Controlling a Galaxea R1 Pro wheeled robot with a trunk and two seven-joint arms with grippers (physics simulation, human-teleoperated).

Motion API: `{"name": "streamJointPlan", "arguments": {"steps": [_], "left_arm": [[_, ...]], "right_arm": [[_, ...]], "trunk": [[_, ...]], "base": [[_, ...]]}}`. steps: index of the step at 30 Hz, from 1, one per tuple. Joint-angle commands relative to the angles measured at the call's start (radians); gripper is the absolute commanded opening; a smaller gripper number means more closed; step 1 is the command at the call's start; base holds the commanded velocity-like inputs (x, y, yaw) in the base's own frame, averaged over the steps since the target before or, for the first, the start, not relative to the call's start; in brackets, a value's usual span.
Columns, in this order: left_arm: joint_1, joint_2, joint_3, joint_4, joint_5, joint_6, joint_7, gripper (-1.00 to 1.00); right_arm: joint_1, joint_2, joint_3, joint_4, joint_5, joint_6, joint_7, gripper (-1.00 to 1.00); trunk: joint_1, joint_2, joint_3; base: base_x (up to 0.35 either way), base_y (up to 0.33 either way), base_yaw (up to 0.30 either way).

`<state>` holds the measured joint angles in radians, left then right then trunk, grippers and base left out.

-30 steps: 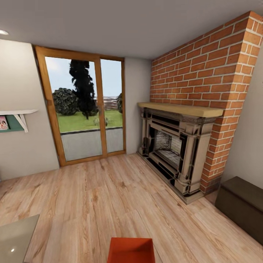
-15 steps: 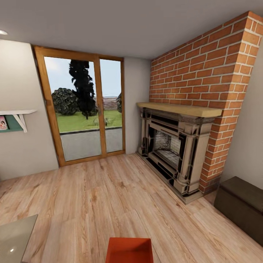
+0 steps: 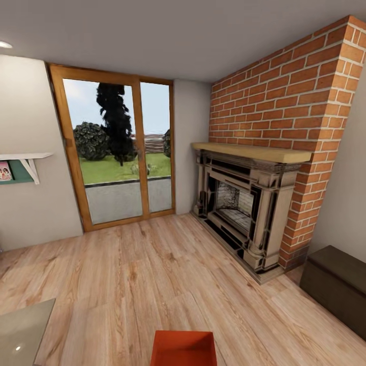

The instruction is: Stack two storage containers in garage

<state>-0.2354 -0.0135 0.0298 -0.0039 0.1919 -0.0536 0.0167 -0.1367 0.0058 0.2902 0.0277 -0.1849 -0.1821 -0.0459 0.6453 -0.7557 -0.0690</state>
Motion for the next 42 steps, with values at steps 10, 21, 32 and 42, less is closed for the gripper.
{"name": "streamJointPlan", "arguments": {"steps": [10,21,32,42], "left_arm": [[-0.001,0.001,0.002,0.001,0.004,-0.003,0.003,1.0],[-0.001,-0.002,0.003,-0.005,-0.002,-0.003,0.009,1.0],[-0.001,0.008,-0.002,-0.012,-0.008,-0.003,0.009,1.0],[-0.001,0.007,-0.004,-0.012,-0.009,-0.003,0.009,1.0]], "right_arm": [[-0.001,-0.001,0.008,0.003,-0.014,-0.005,0.005,1.0],[-0.001,-0.001,0.007,0.003,-0.014,0.003,0.001,1.0],[-0.001,-0.001,0.007,0.003,-0.015,0.003,0.01,1.0],[-0.001,-0.002,0.012,0.003,-0.006,0.004,0.011,1.0]], "trunk": [[0.0,-0.001,-0.009],[0.0,-0.001,-0.027],[0.0,-0.001,-0.045],[0.0,-0.001,-0.061]], "base": [[0.0,0.001,-0.028],[0.0,0.0,-0.004],[0.0,0.0,0.0],[0.0,0.0,0.0]]}}
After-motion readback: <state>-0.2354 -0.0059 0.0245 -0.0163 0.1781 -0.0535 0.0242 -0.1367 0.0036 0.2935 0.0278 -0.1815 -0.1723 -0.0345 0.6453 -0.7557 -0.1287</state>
